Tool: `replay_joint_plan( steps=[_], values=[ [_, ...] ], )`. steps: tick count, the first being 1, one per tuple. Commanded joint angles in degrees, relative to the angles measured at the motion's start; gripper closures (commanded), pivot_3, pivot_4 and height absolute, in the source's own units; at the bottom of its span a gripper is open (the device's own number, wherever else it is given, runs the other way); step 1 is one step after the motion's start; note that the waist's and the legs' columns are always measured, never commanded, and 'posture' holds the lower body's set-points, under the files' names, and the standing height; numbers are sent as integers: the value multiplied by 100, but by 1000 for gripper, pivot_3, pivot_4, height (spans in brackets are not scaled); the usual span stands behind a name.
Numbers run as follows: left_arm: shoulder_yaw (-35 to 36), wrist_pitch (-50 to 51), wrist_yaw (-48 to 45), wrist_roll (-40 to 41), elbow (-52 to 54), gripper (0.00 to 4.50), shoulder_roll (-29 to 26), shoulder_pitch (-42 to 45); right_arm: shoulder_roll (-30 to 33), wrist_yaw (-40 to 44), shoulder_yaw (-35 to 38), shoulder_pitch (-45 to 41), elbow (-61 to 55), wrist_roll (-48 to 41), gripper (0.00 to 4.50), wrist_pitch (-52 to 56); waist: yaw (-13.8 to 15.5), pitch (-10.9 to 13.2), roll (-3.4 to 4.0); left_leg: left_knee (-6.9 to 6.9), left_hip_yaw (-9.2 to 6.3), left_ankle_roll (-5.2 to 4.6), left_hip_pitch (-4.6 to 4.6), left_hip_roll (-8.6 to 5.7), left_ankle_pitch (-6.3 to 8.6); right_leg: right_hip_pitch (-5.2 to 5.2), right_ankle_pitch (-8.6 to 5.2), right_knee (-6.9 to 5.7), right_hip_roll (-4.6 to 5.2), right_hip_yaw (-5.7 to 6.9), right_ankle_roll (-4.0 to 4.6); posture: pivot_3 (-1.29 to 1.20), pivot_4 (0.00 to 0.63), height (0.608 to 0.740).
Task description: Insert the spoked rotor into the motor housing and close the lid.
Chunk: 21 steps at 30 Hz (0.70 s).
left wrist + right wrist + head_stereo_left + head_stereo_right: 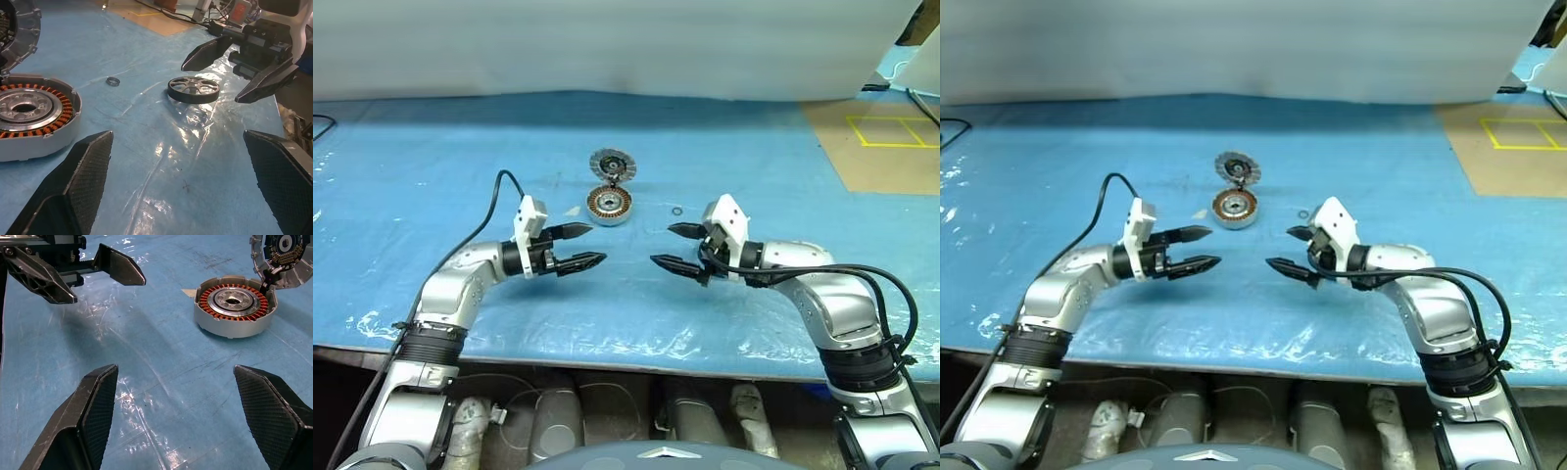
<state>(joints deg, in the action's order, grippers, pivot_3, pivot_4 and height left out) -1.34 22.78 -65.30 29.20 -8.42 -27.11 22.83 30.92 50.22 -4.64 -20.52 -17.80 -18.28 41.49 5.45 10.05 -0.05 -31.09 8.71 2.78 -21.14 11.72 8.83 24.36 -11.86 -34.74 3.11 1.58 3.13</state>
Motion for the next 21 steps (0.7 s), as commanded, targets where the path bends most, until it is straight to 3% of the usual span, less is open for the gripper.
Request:
replay_joint_plan(
  steps=[1,6,21],
  values=[
    [198,-10,53,125,198,0,-4,-2,42,16,12,-172,-18,-97,557,-167,0,0,0,0,0,0,0,0,0,0,0,-1,-1,0,0,0,150,740],
    [241,-6,87,174,174,0,16,26,86,28,-27,-282,158,-49,557,-278,-3,0,0,3,-1,0,-1,-2,0,0,20,0,-3,2,37,0,150,740],
    [365,41,109,227,143,0,-52,74,123,47,-108,-449,322,-47,557,-414,-3,0,0,2,0,0,-1,-2,0,0,21,0,-3,2,36,0,150,740]
  ],
)
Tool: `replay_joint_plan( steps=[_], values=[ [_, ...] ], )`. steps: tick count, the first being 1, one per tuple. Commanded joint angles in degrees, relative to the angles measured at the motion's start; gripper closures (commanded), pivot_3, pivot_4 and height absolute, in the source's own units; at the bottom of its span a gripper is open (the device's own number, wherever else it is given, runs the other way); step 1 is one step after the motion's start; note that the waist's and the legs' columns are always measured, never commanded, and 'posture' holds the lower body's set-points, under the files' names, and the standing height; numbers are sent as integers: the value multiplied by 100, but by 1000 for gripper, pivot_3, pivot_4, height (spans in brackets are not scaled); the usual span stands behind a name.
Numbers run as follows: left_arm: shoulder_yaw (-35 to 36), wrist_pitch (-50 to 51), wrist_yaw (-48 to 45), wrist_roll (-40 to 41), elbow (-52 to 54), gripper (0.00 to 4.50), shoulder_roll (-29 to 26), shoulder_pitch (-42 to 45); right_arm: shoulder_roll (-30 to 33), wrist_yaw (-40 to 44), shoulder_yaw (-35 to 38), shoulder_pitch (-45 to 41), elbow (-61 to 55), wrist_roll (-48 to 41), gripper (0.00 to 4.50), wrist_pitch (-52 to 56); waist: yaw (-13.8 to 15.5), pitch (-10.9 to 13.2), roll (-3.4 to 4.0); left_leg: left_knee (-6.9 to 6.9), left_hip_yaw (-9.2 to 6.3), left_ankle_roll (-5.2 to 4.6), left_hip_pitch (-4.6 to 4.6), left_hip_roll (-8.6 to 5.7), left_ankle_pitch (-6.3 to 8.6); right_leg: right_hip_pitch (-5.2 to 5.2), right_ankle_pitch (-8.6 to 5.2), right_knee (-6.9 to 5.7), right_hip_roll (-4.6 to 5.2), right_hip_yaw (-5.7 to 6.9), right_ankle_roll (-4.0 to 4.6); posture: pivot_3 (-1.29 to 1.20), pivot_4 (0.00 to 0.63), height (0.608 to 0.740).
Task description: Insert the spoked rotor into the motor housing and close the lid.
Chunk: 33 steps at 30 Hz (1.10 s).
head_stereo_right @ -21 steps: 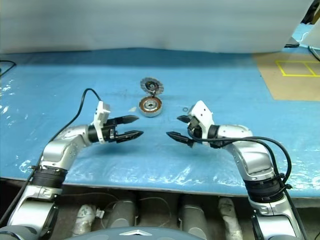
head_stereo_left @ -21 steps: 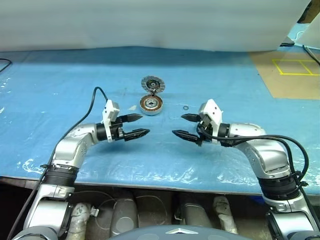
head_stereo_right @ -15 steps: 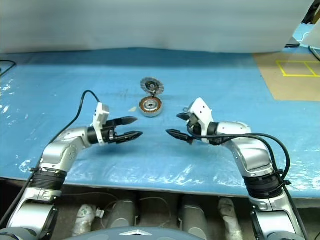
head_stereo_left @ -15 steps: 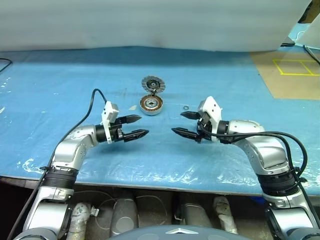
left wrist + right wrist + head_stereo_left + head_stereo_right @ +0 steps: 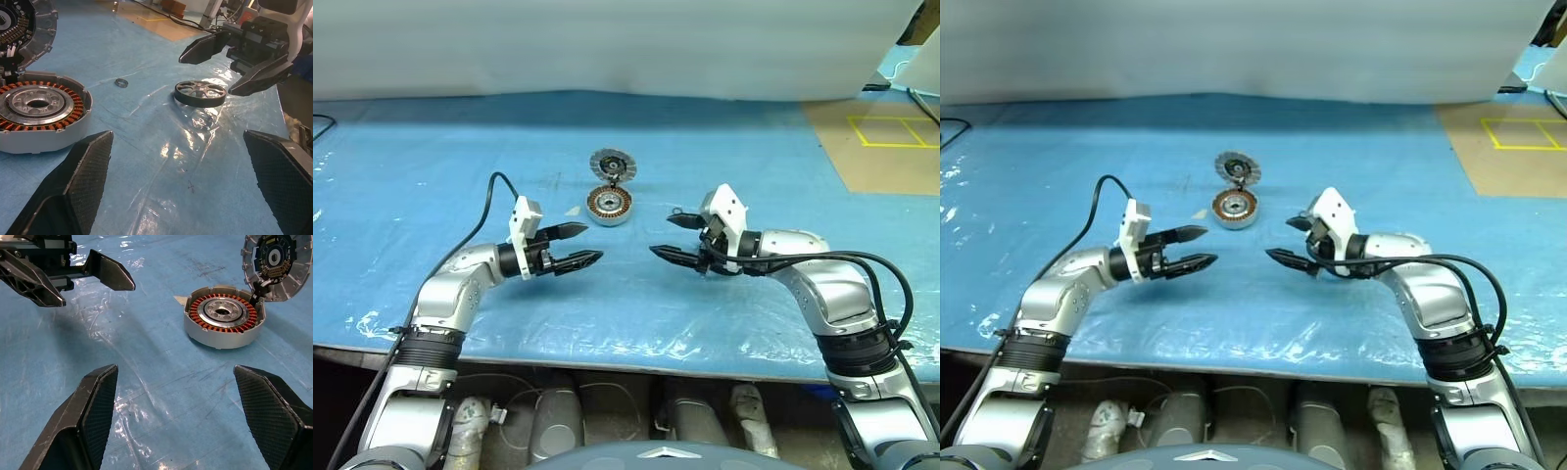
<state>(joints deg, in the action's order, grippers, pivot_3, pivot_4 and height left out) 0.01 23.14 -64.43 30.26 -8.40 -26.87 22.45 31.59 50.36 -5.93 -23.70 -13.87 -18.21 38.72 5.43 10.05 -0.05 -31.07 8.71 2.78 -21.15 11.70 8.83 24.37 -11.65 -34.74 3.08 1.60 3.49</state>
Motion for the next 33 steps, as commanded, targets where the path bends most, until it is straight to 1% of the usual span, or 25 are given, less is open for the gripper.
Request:
replay_joint_plan(
  steps=[1,10,12,14,16,18,19,22,24,29,31,33],
  values=[
    [247,-5,23,112,119,0,-90,124,59,39,13,-144,-51,-48,557,-152,-1,0,0,0,0,0,0,0,0,0,0,0,0,0,0,0,150,740],
    [424,-26,114,86,167,0,-133,39,65,74,-81,-321,191,10,557,-302,-2,0,0,0,0,0,0,0,0,0,0,0,0,0,1,0,150,740],
    [463,-34,161,86,169,0,-144,14,55,131,-180,-460,341,78,557,-402,-11,0,0,0,0,0,0,0,0,0,0,0,0,0,1,0,150,740],
    [511,-56,190,65,140,0,-169,-4,-19,250,-407,-801,737,261,557,-641,-22,0,0,-1,0,0,1,0,0,0,1,-2,-1,0,1,0,150,740],
    [557,-100,218,31,68,0,-206,13,-220,386,-621,-1303,1491,444,557,-942,-52,0,0,-7,1,0,4,-1,0,1,4,-6,-3,1,6,0,150,740],
    [580,-166,231,-24,-10,0,-243,43,-410,412,-994,-1835,2451,951,557,-1577,-102,0,0,-15,1,0,4,-1,0,1,6,-12,-3,2,9,0,150,740],
    [582,-188,239,-41,-33,0,-246,59,-522,485,-1097,-2048,2828,1069,557,-1806,-119,0,0,-17,1,0,3,0,0,1,7,-12,-3,3,11,0,150,740],
    [624,-189,286,-11,-7,0,-241,65,-1019,767,-1442,-2770,4121,1421,557,-2546,-149,0,-1,-18,1,0,-3,0,0,1,11,-11,-2,4,18,0,150,740],
    [629,-191,336,4,66,0,-218,13,-1291,777,-1666,-3199,5037,1792,557,-3163,-154,1,-1,-16,1,0,-9,1,0,5,10,-10,-3,6,21,0,150,740],
    [671,-144,517,87,447,0,-145,-305,-2003,693,-1699,-4267,7062,2263,557,-4136,-162,1,-1,-21,0,1,-69,6,-2,64,12,-17,-3,10,27,0,150,740],
    [687,-125,569,109,567,0,-133,-419,-2179,578,-1704,-4552,7671,2468,557,-4405,-169,1,0,-27,-1,0,-89,8,-1,84,13,-24,-3,12,30,0,150,740],
    [696,-115,609,117,647,0,-123,-486,-2267,385,-1758,-4717,8100,2723,557,-4653,-163,1,0,-28,-2,-4,-89,12,1,85,12,-26,-4,17,34,0,150,740]
  ],
)
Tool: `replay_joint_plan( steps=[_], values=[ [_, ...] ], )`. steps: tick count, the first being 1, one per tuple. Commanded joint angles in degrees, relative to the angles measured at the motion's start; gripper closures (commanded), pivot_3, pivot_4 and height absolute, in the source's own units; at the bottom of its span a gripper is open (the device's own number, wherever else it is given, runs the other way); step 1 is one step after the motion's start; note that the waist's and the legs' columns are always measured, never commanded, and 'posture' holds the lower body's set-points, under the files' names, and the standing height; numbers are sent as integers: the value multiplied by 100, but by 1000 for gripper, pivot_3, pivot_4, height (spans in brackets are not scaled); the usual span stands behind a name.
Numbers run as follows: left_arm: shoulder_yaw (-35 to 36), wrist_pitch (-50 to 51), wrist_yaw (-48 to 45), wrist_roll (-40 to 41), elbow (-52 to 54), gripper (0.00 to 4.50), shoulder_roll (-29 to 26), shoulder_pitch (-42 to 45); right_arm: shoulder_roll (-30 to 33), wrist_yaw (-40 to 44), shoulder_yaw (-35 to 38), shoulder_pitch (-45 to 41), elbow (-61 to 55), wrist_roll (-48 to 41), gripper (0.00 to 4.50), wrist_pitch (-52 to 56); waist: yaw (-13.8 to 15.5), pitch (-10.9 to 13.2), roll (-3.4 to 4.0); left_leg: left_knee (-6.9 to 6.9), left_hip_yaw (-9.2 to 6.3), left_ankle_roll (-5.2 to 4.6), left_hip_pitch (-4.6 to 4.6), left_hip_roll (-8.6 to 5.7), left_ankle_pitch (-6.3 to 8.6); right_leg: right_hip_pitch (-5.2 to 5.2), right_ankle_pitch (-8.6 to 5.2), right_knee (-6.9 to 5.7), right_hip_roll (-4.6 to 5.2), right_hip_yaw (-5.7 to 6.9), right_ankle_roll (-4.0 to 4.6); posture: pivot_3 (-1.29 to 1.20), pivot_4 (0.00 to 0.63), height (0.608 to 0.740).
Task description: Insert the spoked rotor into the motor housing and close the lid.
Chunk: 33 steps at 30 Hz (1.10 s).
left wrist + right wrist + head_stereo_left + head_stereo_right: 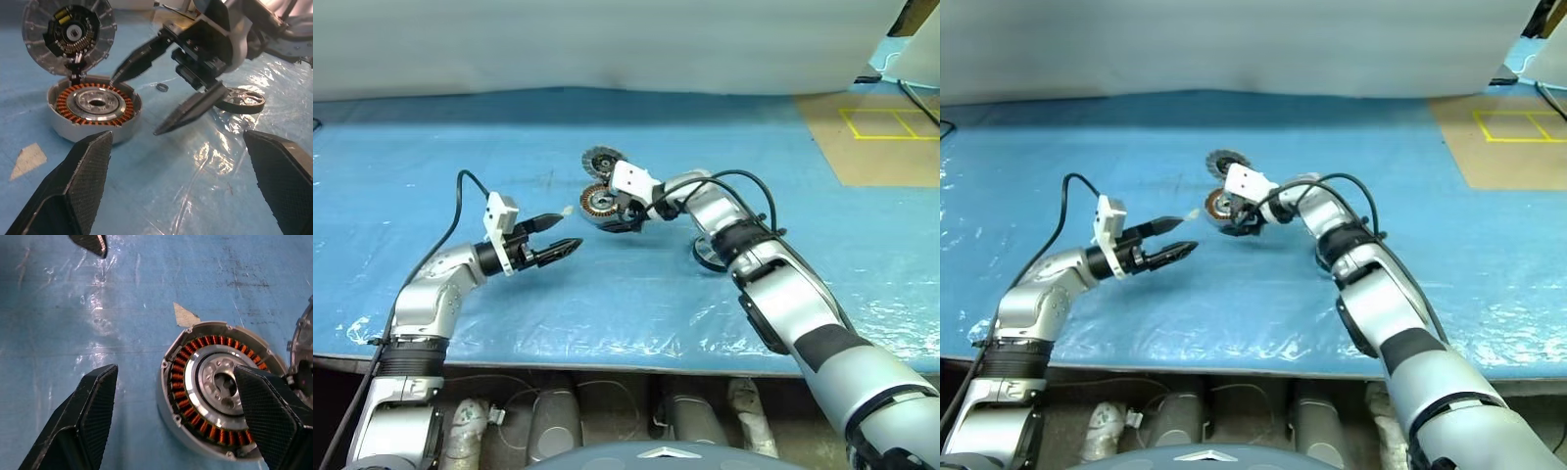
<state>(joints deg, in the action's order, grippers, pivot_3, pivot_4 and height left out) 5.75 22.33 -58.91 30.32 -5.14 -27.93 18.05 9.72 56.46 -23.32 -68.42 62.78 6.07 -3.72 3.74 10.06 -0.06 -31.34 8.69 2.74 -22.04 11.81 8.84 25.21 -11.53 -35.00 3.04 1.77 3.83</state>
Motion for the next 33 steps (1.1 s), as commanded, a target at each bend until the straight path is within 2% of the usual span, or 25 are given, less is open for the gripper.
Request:
replay_joint_plan(
  steps=[1,10,19,23,27,30,33],
  values=[
    [140,-31,82,121,361,0,-16,-82,-130,-288,-41,-322,629,414,557,-470,17,0,0,0,-1,0,0,0,0,0,0,-1,0,1,1,0,150,740],
    [163,-19,197,155,509,0,5,-219,-411,-813,-36,-460,1273,1119,557,-611,4,1,2,-32,-2,0,9,4,1,-1,-2,-40,2,-2,5,0,150,740],
    [120,0,219,186,538,0,-5,-213,-549,-1146,154,-520,1376,1299,557,-552,7,2,4,-71,-2,0,12,5,2,-1,-1,-74,2,-9,7,0,150,740],
    [46,22,254,171,532,0,62,-138,-656,-1722,56,-494,1449,1579,557,-427,7,2,4,-73,-2,1,13,5,2,-1,-1,-74,2,-10,8,0,150,740],
    [0,64,257,175,592,0,107,-132,-713,-1679,104,-486,1483,1676,557,-353,11,2,4,-73,-2,1,12,5,2,-2,-1,-74,2,-11,8,0,150,740],
    [-1,61,254,171,595,0,107,-148,-732,-1616,100,-497,1490,1743,1129,-355,13,2,4,-73,-2,1,13,4,2,-2,-1,-74,2,-11,7,0,150,740],
    [10,66,249,178,607,0,99,-173,-706,-1469,62,-523,1488,1818,2101,-398,9,2,4,-73,-2,1,15,5,2,-3,-1,-74,2,-12,7,0,150,740]
  ],
)
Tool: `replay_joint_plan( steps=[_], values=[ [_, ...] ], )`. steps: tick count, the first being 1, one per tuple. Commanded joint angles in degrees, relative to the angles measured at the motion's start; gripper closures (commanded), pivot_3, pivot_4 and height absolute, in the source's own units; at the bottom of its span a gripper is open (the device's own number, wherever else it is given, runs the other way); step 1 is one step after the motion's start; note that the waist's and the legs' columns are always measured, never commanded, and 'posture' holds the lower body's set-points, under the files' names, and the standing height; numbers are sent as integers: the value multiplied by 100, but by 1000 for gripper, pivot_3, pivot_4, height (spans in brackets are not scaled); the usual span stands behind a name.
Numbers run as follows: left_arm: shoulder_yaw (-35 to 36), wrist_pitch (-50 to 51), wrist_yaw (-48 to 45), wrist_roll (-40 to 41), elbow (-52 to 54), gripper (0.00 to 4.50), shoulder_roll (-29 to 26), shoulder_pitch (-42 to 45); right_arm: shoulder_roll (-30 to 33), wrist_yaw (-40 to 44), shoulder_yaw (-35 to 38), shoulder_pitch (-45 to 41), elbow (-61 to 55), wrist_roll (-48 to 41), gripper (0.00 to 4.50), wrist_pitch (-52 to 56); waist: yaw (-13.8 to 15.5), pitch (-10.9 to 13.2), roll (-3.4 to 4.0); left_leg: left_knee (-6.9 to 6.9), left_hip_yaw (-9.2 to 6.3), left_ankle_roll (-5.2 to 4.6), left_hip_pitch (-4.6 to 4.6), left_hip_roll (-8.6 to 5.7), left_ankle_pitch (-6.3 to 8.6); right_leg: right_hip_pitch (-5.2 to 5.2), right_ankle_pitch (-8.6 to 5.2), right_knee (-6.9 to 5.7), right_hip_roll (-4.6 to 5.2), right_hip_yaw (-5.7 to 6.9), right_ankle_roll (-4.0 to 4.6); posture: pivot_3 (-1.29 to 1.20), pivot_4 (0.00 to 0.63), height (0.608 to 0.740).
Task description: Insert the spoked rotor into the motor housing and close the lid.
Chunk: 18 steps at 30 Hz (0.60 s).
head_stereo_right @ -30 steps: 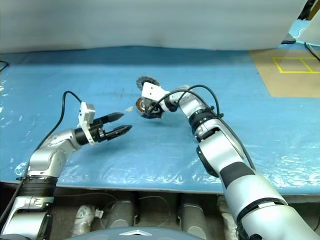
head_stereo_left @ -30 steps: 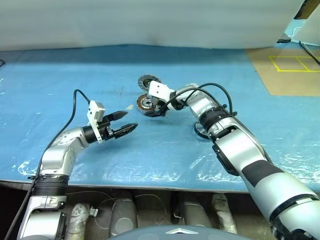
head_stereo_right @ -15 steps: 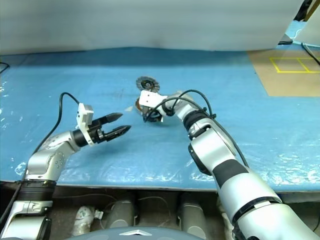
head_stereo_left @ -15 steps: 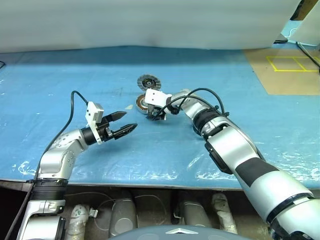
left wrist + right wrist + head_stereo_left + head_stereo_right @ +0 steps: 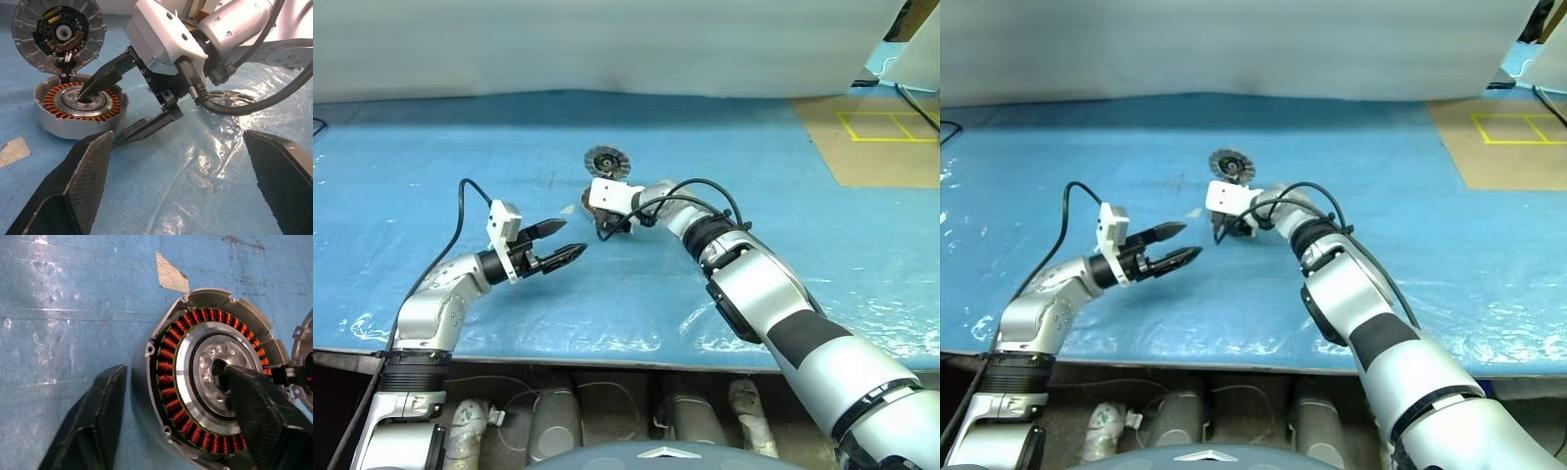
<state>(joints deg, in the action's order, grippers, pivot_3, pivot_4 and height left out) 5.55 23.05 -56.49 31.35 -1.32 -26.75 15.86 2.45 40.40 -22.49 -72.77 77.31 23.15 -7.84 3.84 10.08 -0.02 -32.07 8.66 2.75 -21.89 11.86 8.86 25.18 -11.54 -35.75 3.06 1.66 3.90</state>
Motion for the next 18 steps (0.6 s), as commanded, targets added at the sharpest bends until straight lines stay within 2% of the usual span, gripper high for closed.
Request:
replay_joint_plan(
  steps=[1,6,11,13,16,18],
  values=[
    [29,-10,7,72,227,0,-20,36,37,195,-44,-95,32,144,2420,-10,3,0,0,0,0,0,0,0,0,0,0,0,0,0,0,0,150,740],
    [41,-21,15,84,251,0,-7,-1,175,355,-179,-126,-12,359,2453,-260,6,0,0,1,0,0,-2,0,0,1,0,1,1,-1,0,0,150,740],
    [68,-16,23,120,270,0,5,-13,546,1460,-185,-18,-284,260,2453,-991,10,1,0,0,0,0,-5,0,0,1,0,2,1,-1,0,0,150,740],
    [89,-10,18,144,272,0,-4,-23,694,2173,-59,135,-553,4,2453,-1214,3,1,0,0,0,-1,-7,1,0,2,0,2,1,0,0,0,150,740],
    [144,-59,15,134,147,0,-31,20,951,3227,125,729,-1532,-557,2453,-1112,2,0,-2,0,0,-1,-6,2,0,2,0,4,-3,0,0,0,150,740],
    [177,-84,18,131,62,0,-39,67,1088,3579,232,1347,-2580,-916,2453,-471,-1,0,-4,1,0,-2,-7,3,0,1,0,6,-4,0,1,0,150,740]
  ],
)
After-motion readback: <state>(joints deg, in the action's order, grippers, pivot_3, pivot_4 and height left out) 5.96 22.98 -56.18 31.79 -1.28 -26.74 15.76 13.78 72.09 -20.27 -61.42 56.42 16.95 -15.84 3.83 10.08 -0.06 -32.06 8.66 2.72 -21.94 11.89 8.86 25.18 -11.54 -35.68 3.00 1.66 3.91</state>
